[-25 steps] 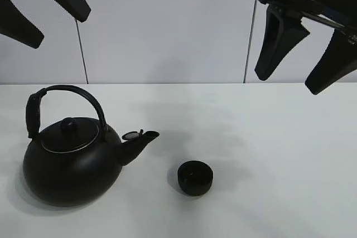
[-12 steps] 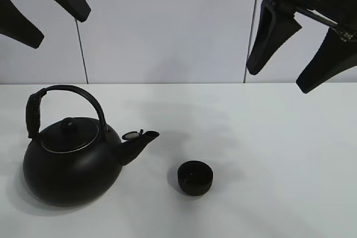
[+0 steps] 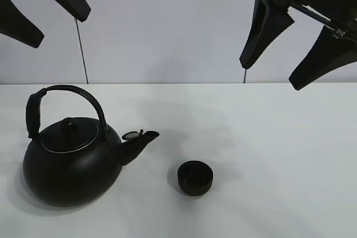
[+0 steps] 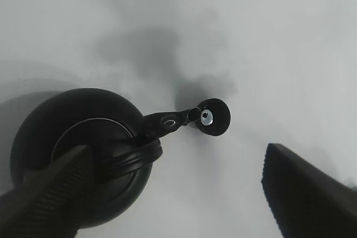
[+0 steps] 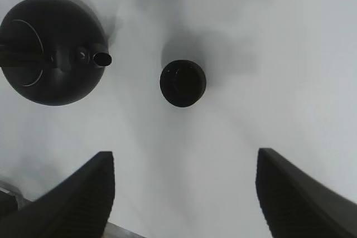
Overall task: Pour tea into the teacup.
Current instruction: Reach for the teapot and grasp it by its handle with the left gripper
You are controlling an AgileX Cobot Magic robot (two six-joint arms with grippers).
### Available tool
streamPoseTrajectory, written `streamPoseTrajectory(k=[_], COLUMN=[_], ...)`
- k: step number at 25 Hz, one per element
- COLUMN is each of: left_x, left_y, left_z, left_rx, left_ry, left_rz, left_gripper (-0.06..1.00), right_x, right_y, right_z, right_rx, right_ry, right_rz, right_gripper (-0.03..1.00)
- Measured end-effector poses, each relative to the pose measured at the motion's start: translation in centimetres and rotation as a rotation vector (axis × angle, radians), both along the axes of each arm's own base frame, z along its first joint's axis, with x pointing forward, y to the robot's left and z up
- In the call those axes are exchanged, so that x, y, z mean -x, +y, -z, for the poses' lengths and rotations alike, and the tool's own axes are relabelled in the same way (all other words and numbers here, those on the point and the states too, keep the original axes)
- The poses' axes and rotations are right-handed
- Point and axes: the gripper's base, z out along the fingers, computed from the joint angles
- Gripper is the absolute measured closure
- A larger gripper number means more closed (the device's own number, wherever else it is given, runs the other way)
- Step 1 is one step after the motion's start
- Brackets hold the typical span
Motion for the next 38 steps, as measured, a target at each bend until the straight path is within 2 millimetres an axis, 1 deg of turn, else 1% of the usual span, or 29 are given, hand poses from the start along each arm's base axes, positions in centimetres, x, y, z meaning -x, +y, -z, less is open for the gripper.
streamPoseTrajectory(k=[2, 8, 13, 19, 23, 27, 29, 31, 33, 36, 38], left_x=[-0.4, -2.2, -2.9, -2.8, -2.8, -2.2, -1.9, -1.1, 0.2, 2.9, 4.6], left_y=[0.1, 0.5, 0.7, 0.5, 0.5, 0.3, 0.2, 0.3, 0.6, 1.4, 1.9], left_z=[-0.1, -1.0, -1.5, -1.6, -1.5, -1.1, -1.3, -1.7, -2.5, -2.8, -2.1], left_rx=[0.003, 0.021, 0.032, 0.083, 0.085, 0.061, 0.052, 0.055, 0.077, 0.074, 0.045], left_ry=[-0.035, -0.218, -0.3, -0.264, -0.256, -0.207, -0.226, -0.283, -0.372, -0.517, -0.605], left_rz=[-0.024, -0.152, -0.21, -0.242, -0.238, -0.168, -0.132, -0.098, -0.089, -0.065, -0.044], left_gripper=[0.35, 0.35, 0.35, 0.35, 0.35, 0.41, 0.42, 0.42, 0.43, 0.43, 0.43], right_x=[0.0, 0.0, 0.0, 0.0, 0.0, 0.0, -0.1, -0.1, -0.1, -0.1, -0.1], right_y=[0.0, 0.0, 0.0, 0.0, 0.0, 0.0, 0.0, 0.0, 0.0, 0.0, -0.1], right_z=[0.0, 0.0, 0.0, 0.0, 0.0, 0.0, 0.0, 0.0, 0.0, 0.0, 0.0], right_rx=[0.0, 0.0, 0.0, 0.0, 0.0, 0.0, 0.0, 0.002, 0.003, 0.006, 0.007], right_ry=[0.0, -0.002, -0.002, -0.004, -0.005, -0.005, -0.006, -0.007, -0.008, -0.01, -0.011], right_rz=[0.0, 0.001, 0.001, 0.001, 0.002, 0.002, 0.002, 0.002, 0.002, 0.001, 0.001], right_gripper=[0.47, 0.47, 0.47, 0.47, 0.47, 0.47, 0.47, 0.47, 0.47, 0.47, 0.47])
